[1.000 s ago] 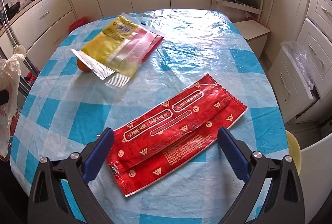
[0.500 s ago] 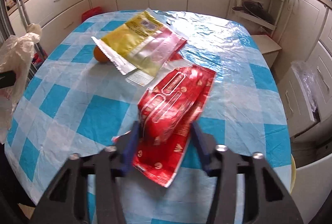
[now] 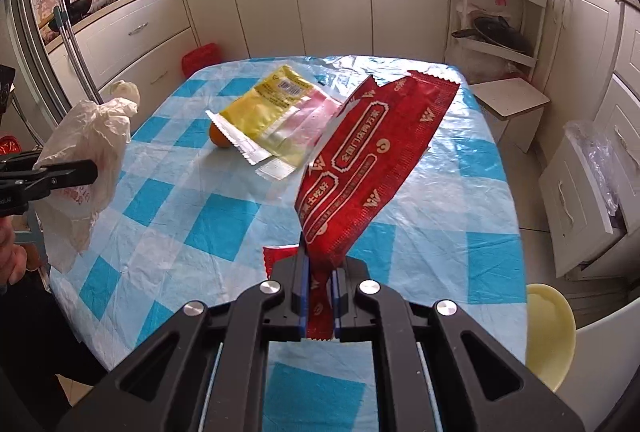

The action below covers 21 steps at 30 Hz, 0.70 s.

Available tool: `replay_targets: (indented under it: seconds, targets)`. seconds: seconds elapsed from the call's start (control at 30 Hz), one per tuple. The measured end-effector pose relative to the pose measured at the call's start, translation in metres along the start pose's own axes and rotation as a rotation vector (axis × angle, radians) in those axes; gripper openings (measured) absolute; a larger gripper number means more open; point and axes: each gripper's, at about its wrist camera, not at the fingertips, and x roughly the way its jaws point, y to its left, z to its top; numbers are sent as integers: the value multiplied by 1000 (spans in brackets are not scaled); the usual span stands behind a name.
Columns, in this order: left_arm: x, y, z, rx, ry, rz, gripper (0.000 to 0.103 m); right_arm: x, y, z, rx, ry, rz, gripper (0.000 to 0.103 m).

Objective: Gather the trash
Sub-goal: 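Carry the wrapper and red packet to the yellow bucket and release both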

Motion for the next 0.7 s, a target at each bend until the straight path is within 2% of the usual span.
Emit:
replay_targets:
  seconds: [0.27,0.4,0.5,0.7]
  targets:
    - [11,-51,8,59,-26,-95,22,-36,-55,-16,41,-45,-131,9]
    - [17,-86,18,78,-49,-172,22,-45,-87,-27,70,-18,-200,9]
    - [23,-119,24,108,-64,-218,22,-41,-117,-39,71,68,-257,10]
    - [53,-180,33,102,-53,-300,22,13,-196,-76,133,368,-282,10]
